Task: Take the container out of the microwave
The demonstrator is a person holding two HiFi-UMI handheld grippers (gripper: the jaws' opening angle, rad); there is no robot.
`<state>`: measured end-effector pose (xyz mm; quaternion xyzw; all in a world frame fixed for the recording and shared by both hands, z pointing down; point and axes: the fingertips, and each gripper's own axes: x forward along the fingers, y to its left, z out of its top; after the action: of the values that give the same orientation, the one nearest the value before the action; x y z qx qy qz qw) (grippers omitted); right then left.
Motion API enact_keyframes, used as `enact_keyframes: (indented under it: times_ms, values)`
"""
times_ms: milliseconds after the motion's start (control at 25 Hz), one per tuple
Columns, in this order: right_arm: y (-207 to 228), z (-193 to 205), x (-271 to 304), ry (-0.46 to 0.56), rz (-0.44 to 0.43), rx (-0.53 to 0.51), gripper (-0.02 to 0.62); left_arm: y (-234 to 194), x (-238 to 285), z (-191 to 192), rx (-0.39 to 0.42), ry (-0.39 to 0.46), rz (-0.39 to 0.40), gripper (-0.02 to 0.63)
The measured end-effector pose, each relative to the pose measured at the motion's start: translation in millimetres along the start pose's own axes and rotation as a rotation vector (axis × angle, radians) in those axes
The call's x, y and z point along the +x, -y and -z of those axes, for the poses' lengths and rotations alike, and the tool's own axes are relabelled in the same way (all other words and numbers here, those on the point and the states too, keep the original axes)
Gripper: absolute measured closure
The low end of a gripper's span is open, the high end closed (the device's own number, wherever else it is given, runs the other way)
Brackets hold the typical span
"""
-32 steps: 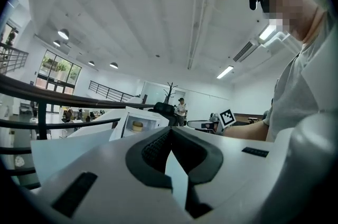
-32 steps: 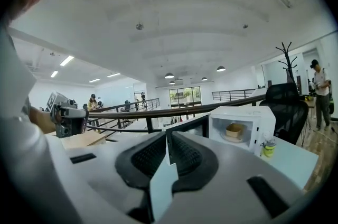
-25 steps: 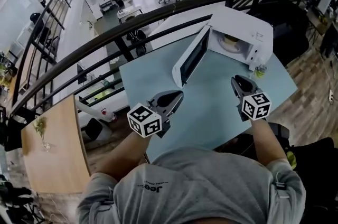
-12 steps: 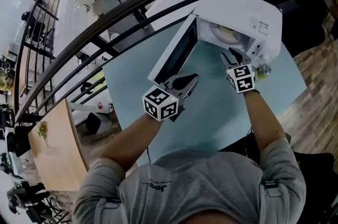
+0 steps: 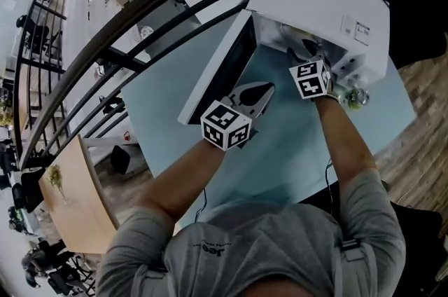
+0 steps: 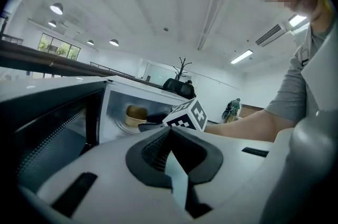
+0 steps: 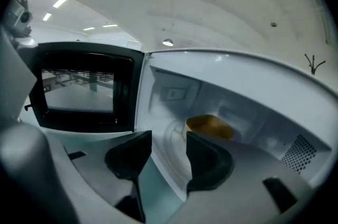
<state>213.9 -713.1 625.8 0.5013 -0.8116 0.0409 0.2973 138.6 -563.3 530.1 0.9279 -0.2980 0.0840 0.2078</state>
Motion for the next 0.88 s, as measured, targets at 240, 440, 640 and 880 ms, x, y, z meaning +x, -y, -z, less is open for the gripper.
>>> enact_keyframes:
  times_ms: [240,440,640,880]
  values:
    - [23.4,8.8,36.2,-0.025,0.067,0.038,0.378,-22.0,35.1,12.0,-0.043,0.012,0.005,0.597]
    - [36.3,20.5,55.1,-0.05,0.123,0.017,0.365,-35.5,58.8,23.1,-0.081,0.019,0.01,0.597]
    - [48.6,16.7,67.0,-0.059,0.179,-0.069,0.364,-42.1,71.1,33.8,-0.084,0.008,0.014,0.597]
    - [55.4,18.6,84.4,-0.101,0.19,-0.112,0.364,-48.5,79.8,38.7,-0.07,0.002,0.017,0.597]
